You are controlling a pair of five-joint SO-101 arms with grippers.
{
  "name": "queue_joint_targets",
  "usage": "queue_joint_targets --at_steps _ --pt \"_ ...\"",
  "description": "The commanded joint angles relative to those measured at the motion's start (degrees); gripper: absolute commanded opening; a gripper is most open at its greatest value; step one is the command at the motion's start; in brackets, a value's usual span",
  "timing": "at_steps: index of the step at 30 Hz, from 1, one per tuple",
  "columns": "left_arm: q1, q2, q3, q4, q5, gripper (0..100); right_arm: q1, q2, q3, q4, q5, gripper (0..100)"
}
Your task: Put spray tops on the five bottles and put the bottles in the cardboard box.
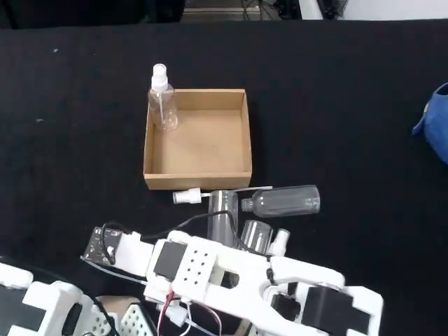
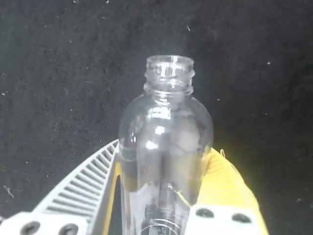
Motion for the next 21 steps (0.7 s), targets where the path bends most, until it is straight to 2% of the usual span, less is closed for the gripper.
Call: queue_joint_targets --at_steps 1,3,6,10,16,21 --pt "-0.7 -0.4 -3.1 -1.0 -1.0 3 -1.6 -0.3 -3.6 -1.1 -0.4 22.3" --pt "-1.3 -0.4 -3.1 -0.5 -0.3 3 -1.6 -0.3 -3.6 -1.3 -0.6 22.3" --pt "-3.8 -0.4 -3.1 -1.0 5.5 3 -1.7 0.1 -3.6 -1.9 -4.4 22.3" --pt "-5.2 -0.4 -3.9 -0.5 9.0 3 -1.7 0.1 -3.6 -3.2 -8.4 22.3" --pt "-5.0 -0.4 -3.8 -0.4 9.2 3 -7.7 0.2 -3.2 -2.9 -12.1 22.3" --pt "-5.4 -0.4 -3.7 -0.4 9.1 3 -8.1 0.3 -2.5 -4.4 -12.1 22.3"
